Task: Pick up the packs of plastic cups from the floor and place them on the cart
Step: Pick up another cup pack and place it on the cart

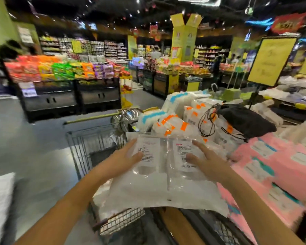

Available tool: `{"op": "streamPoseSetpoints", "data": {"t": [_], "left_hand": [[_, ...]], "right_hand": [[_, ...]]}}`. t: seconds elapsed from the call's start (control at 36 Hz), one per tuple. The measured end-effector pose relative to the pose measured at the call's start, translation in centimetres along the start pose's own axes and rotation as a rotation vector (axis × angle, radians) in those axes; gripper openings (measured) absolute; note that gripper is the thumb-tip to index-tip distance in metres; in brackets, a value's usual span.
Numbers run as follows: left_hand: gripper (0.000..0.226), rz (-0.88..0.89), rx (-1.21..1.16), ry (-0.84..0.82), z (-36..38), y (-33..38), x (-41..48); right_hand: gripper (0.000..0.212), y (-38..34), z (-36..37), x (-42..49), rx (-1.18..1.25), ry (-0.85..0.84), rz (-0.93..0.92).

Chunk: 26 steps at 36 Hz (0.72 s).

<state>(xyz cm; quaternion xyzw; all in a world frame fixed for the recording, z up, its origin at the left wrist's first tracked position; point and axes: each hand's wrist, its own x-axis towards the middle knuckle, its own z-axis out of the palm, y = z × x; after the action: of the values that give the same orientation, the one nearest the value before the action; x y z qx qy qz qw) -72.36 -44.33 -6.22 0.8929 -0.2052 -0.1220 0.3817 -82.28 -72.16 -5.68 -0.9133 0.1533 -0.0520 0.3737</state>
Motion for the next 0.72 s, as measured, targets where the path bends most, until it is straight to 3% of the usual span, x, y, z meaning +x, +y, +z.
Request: {"op": "streamPoseSetpoints", "data": {"t": [0.08, 0.17, 0.33, 0.72], "left_hand": [[0.07, -0.054, -0.033, 0.038, -0.9, -1.6, 0.3], [0.089, -0.112, -0.06, 0.107, -1.7, -4.3, 1.2], [0.067, -0.217, -0.188, 0.209, -3.0, -8.4, 2.1], [0.07, -0.282, -0.343, 0.239, -7.8, -23.8, 9.0]], "right_hand": [[0.065, -0.5, 1.4, 3.6, 0.022, -0.066, -0.071], [0.065, -1.4, 3.2, 7.6, 0.023, -0.129, -0.143], [0.068, -3.7, 8.4, 13.6, 0.012, -0.269, -0.231], [0.07, -8.1, 22.5, 25.0, 0.031, -0.388, -0.274]]}}
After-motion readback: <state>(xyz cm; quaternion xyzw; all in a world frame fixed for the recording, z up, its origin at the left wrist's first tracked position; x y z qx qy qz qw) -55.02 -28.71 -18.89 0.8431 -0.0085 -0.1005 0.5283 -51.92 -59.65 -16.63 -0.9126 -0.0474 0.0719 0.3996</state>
